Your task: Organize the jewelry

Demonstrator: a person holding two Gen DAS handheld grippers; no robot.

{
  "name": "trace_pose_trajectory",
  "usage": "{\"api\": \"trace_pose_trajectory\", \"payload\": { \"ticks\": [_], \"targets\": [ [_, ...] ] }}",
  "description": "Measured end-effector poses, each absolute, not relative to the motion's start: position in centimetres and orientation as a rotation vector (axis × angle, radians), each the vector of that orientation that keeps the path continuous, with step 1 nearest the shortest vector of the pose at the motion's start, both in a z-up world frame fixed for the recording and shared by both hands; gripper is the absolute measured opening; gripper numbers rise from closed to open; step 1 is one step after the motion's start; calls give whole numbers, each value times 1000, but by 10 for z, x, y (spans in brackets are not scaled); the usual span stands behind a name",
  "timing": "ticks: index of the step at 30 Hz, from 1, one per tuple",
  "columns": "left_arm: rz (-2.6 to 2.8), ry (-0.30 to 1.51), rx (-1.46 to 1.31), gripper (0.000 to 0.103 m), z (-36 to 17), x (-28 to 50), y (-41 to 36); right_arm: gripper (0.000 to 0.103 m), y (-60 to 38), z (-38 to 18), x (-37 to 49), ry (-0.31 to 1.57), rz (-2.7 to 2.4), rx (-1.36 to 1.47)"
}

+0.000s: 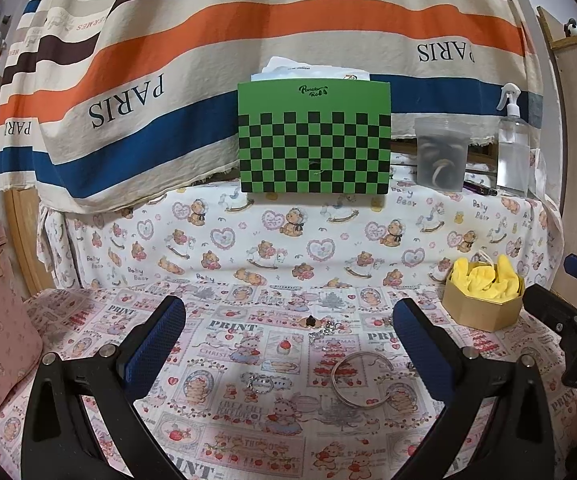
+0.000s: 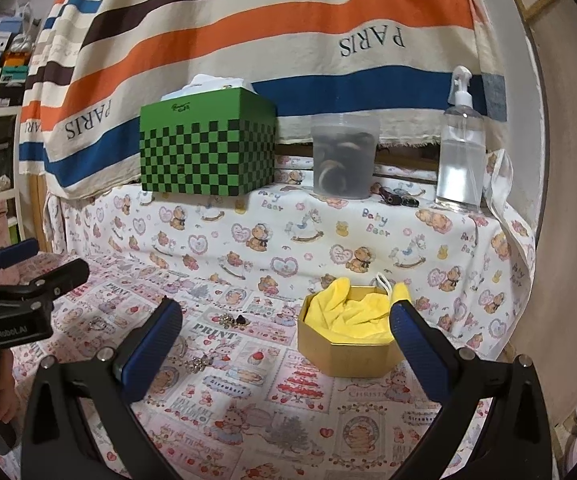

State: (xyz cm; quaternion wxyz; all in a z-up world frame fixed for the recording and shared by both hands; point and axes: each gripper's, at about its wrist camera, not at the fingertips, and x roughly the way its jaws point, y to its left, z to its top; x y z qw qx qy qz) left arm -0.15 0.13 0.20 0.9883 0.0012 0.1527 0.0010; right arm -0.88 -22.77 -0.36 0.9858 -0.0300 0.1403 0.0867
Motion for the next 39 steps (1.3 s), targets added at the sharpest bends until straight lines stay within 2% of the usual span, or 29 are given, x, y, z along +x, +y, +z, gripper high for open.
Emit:
{"api": "trace_pose_trajectory", "payload": {
  "ticks": [39],
  "targets": [
    [1, 309, 3, 103, 2, -2, 2, 103, -232, -4, -4, 307, 178, -38]
  ]
}}
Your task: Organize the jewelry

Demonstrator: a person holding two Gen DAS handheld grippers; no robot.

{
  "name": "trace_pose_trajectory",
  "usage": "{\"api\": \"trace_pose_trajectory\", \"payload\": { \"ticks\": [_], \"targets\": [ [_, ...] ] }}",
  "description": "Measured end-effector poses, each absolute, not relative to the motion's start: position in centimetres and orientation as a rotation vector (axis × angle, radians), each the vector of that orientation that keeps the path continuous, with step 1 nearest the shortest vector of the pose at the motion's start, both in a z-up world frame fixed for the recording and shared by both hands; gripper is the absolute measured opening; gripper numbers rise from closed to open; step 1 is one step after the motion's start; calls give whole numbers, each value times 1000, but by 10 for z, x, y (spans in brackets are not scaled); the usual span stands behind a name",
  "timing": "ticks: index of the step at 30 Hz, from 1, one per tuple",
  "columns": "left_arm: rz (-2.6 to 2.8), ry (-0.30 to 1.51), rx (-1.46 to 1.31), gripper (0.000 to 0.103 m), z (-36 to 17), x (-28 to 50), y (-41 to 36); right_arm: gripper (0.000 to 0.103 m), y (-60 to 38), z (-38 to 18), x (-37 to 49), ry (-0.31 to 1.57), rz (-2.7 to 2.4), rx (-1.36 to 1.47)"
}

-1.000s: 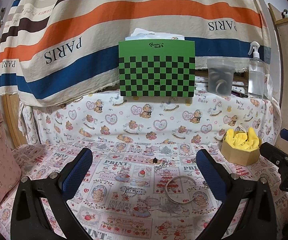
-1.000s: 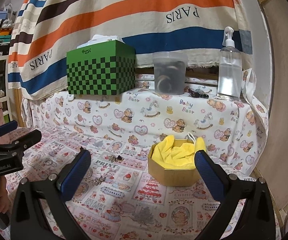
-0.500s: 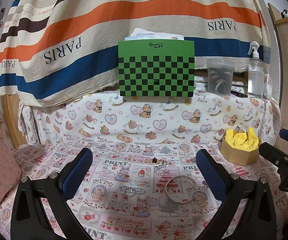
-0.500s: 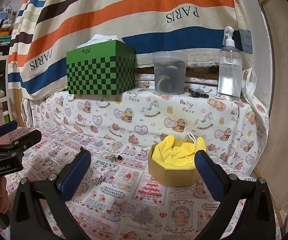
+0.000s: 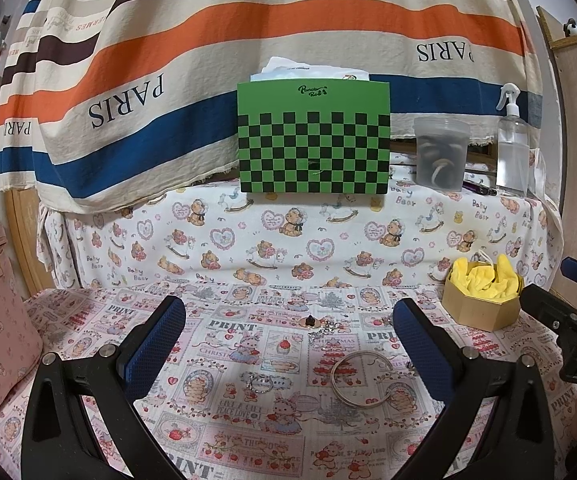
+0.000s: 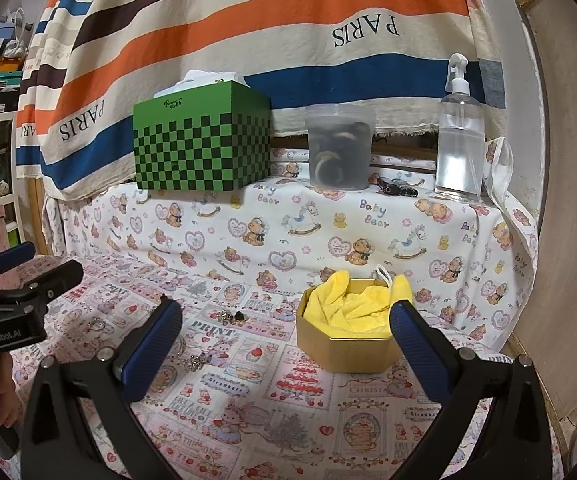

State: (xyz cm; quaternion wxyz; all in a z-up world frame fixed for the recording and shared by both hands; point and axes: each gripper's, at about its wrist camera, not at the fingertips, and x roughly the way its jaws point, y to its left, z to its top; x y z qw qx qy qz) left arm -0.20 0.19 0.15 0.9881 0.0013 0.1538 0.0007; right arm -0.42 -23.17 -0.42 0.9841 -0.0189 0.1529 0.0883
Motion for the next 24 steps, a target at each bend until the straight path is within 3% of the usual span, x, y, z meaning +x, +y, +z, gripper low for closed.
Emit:
{"api": "trace_pose_trajectory", "payload": {
  "ticks": [24],
  "targets": [
    [1, 307, 2, 103, 2, -2, 3, 103, -233, -4, -7, 290, 187, -31]
  ]
}}
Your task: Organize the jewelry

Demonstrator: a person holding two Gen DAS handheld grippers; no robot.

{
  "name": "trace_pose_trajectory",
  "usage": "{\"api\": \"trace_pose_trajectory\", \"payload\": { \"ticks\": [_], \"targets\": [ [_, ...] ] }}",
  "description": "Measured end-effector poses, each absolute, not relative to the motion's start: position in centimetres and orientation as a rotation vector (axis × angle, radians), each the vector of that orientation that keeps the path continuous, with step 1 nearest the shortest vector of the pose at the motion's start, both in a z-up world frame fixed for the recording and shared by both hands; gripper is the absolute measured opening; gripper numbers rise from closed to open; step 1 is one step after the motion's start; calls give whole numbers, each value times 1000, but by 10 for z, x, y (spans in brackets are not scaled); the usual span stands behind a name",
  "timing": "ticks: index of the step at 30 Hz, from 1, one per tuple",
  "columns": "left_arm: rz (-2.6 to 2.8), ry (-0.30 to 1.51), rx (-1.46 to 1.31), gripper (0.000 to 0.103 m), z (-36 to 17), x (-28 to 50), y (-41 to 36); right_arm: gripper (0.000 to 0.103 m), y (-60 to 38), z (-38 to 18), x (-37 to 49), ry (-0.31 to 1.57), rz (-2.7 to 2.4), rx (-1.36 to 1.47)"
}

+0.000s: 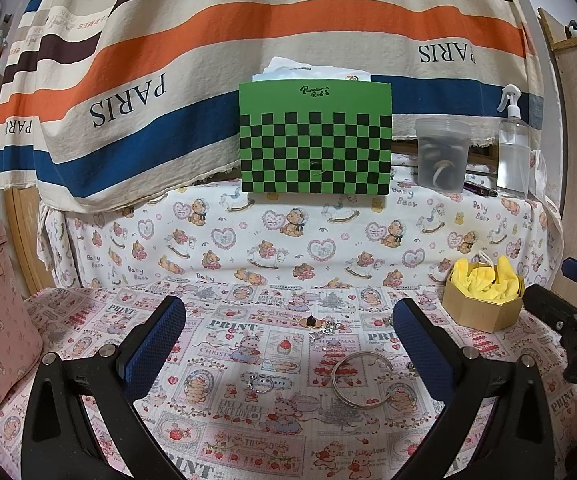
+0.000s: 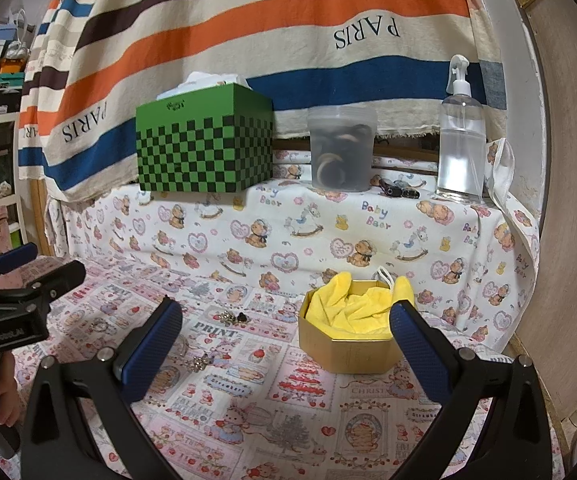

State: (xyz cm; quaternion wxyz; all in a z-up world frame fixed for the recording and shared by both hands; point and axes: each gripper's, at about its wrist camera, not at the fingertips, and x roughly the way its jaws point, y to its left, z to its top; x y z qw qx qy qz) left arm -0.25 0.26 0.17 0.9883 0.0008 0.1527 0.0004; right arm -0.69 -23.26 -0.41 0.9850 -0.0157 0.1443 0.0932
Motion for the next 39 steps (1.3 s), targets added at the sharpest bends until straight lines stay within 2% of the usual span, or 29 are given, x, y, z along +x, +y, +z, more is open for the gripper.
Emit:
{"api": "trace_pose_trajectory", "payload": {
  "ticks": [5, 31, 39],
  "targets": [
    [-2, 327, -15, 103, 2, 1, 6, 103, -232, -4, -7, 293, -1, -45],
    [18, 310, 17, 103, 1, 2, 10, 103, -242, -4, -3, 324, 69, 1],
    [-18, 386, 20, 103, 27, 6, 2, 103, -244, -4, -1, 332, 64, 18]
  ]
}}
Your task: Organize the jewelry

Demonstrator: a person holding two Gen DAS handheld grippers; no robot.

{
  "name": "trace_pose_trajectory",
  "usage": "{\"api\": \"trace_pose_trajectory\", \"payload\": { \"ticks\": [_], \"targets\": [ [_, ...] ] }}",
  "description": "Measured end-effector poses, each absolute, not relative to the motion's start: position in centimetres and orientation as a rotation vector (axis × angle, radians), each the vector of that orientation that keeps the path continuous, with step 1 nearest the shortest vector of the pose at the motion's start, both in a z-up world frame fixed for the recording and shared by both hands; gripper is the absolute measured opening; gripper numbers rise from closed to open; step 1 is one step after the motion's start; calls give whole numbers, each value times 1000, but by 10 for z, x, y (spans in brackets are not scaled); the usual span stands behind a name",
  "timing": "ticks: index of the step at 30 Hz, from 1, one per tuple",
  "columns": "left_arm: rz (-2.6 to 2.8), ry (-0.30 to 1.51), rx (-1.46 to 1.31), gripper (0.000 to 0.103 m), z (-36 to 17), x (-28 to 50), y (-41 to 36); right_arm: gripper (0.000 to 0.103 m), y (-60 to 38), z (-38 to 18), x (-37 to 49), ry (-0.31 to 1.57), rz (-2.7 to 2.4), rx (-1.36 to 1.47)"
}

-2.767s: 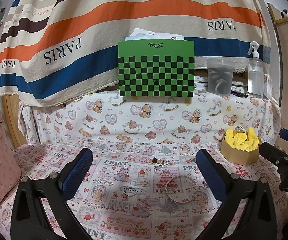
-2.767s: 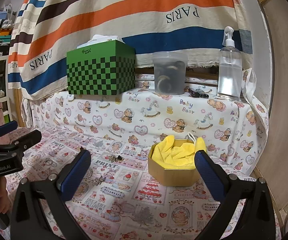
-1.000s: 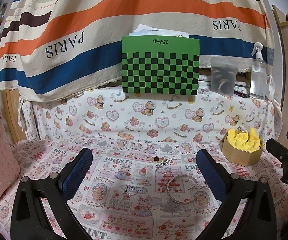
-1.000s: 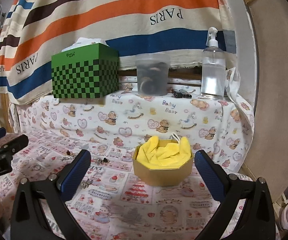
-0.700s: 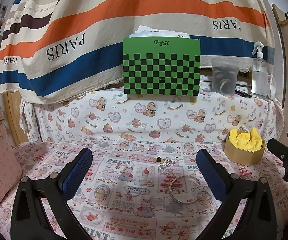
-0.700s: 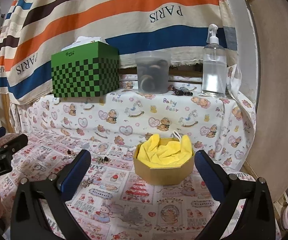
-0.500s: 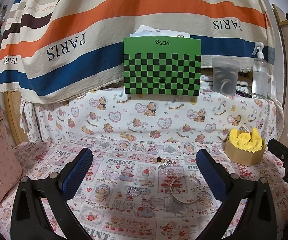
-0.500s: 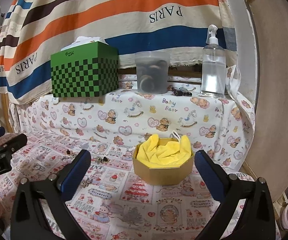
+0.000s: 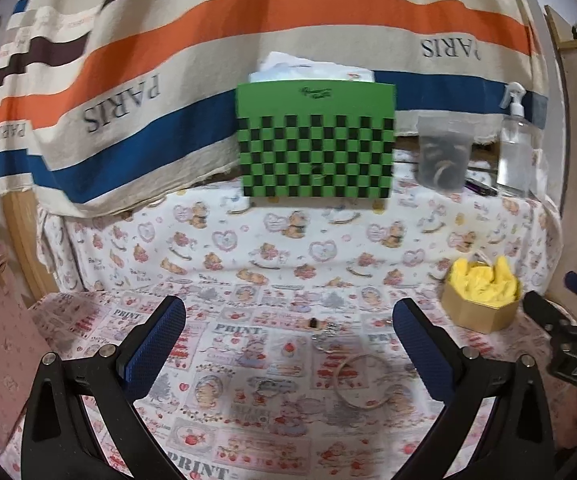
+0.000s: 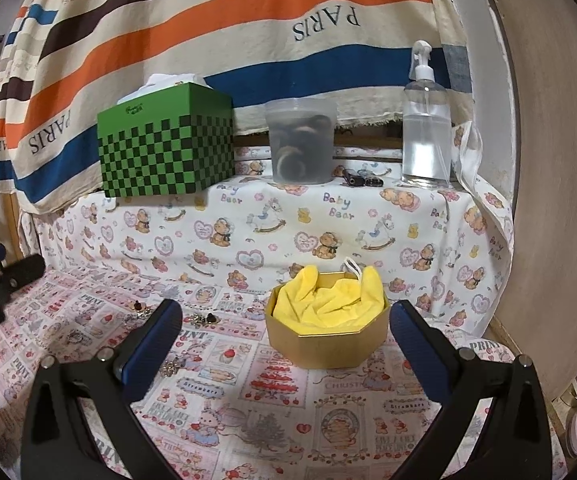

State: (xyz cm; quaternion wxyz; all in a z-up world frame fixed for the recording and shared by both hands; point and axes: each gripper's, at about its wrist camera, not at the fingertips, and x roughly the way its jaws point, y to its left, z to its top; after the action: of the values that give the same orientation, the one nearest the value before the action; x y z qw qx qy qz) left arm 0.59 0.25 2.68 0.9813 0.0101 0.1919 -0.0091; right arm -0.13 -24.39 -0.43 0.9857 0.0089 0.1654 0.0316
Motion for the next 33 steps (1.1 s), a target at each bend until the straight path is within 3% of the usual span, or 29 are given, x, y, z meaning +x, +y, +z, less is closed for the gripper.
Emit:
{"api": "trace_pose_trajectory", "payload": {
  "ticks": [2, 11, 12, 17, 21, 23, 26, 29, 33],
  "targets": [
    [-45, 440, 37, 102, 32, 11, -6, 103, -250, -3, 0, 334, 49, 46],
    [-229, 814, -26, 68, 14, 59, -45, 103, -287, 4, 7, 337, -37, 180],
    [-247, 848, -20, 60, 9, 63, -52, 103, -289, 4, 8, 339, -41, 184],
    [-290, 970, -34, 43, -16, 87, -77, 103, -292, 1, 11, 354, -55, 181],
    [-301, 1015, -30, 36, -28, 96, -87, 103, -292, -1, 13, 362, -56, 183],
    [-288, 1039, -26, 28, -37, 101, -90, 103, -292, -2, 13, 367, -53, 188],
    [-307, 1057, -39, 26, -44, 105, -92, 103, -290, -3, 14, 378, -44, 185],
    [-294, 1064, -23, 16, -52, 106, -94, 103, -289, -4, 14, 381, -42, 183],
    [-291, 1020, 3, 16, -50, 99, -97, 103, -290, -5, 15, 388, -19, 193]
  ]
}}
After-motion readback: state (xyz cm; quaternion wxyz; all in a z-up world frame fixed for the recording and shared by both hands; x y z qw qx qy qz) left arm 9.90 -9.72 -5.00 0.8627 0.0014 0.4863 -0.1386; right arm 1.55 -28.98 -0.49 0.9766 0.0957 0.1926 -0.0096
